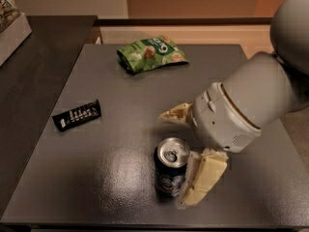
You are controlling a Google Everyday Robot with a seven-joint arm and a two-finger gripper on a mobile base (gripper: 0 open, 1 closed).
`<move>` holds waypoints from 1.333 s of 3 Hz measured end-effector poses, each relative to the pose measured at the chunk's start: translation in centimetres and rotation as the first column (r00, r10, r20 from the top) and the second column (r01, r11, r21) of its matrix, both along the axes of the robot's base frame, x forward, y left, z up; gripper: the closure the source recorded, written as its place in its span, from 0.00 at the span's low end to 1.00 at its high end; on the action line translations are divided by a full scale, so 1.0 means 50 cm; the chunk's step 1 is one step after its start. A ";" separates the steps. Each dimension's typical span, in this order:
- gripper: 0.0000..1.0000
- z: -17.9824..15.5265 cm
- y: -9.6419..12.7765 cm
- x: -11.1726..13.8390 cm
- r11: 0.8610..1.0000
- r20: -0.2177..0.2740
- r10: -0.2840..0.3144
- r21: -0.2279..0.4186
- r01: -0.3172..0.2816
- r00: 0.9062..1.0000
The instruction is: Move pepsi can near green rice chip bag
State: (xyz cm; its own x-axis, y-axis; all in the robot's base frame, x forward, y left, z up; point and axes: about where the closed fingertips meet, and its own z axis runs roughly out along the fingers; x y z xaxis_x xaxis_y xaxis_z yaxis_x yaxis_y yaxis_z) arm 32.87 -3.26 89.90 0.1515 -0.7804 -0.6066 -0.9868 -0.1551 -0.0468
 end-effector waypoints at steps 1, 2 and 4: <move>0.41 -0.008 -0.005 0.002 1.000 -0.003 -0.004 -0.004 0.004 1.000; 0.64 -0.006 -0.019 0.013 1.000 0.002 -0.020 -0.008 0.020 1.000; 1.00 0.079 -0.031 0.112 0.991 0.069 -0.137 0.017 0.136 0.988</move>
Offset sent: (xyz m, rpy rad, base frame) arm 0.0146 -0.0216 -0.0035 -0.0097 -0.0003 -0.0453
